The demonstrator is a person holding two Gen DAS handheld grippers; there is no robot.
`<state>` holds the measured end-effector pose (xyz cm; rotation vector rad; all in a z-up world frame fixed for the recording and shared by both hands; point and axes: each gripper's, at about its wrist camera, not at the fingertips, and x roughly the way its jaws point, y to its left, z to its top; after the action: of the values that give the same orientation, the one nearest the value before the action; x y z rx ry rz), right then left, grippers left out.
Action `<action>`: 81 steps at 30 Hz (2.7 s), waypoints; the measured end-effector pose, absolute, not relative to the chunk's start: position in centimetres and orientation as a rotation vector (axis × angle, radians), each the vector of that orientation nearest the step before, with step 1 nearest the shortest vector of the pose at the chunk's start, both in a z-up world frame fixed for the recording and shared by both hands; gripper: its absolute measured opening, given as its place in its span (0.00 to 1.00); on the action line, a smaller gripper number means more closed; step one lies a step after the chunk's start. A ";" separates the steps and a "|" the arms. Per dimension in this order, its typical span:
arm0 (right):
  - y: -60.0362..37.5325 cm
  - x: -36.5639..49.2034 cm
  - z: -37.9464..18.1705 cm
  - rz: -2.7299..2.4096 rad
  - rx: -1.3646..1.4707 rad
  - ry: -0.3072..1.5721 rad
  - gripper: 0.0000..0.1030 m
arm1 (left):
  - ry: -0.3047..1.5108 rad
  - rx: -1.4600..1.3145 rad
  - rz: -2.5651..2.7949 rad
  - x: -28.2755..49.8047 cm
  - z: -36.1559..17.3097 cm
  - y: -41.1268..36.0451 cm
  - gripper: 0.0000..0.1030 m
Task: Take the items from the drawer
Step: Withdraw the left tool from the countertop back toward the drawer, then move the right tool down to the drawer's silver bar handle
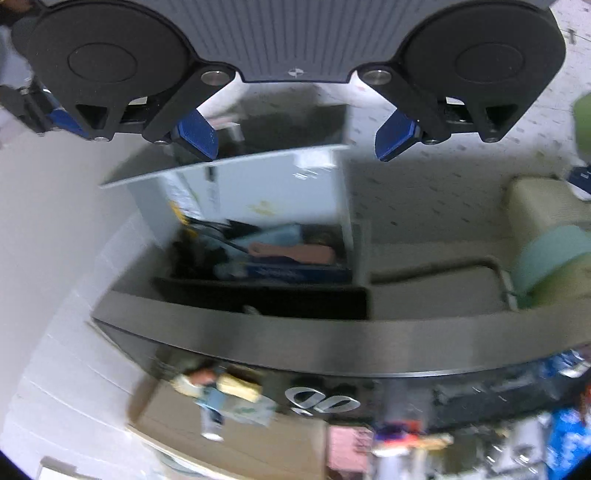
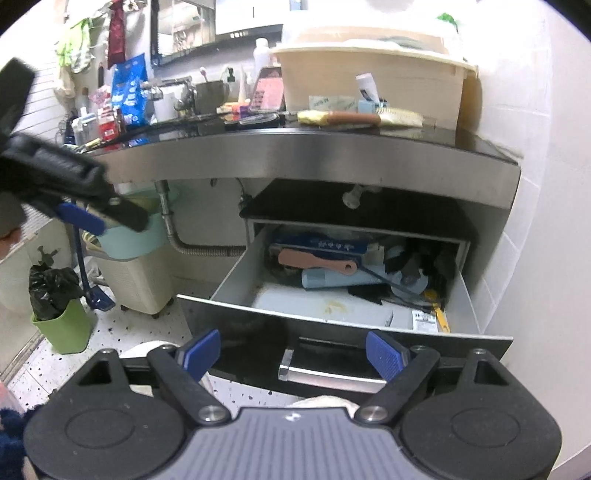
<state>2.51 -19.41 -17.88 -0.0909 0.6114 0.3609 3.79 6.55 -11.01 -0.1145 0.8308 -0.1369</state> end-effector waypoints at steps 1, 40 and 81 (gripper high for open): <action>-19.3 2.8 -18.2 0.353 -0.093 0.620 0.84 | 0.808 -0.088 -0.111 3.5 -11.0 6.8 0.90; -18.1 12.0 -26.2 0.194 -0.029 0.858 0.71 | 0.650 0.090 0.054 0.5 -14.3 12.2 0.95; -17.3 20.1 -30.0 0.123 -0.073 0.999 0.68 | 0.687 0.102 -0.029 1.8 -14.6 10.4 0.97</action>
<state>20.14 -17.32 -29.96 -0.0732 0.9992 0.1234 1.78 10.37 -14.59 0.1023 0.6871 -0.0287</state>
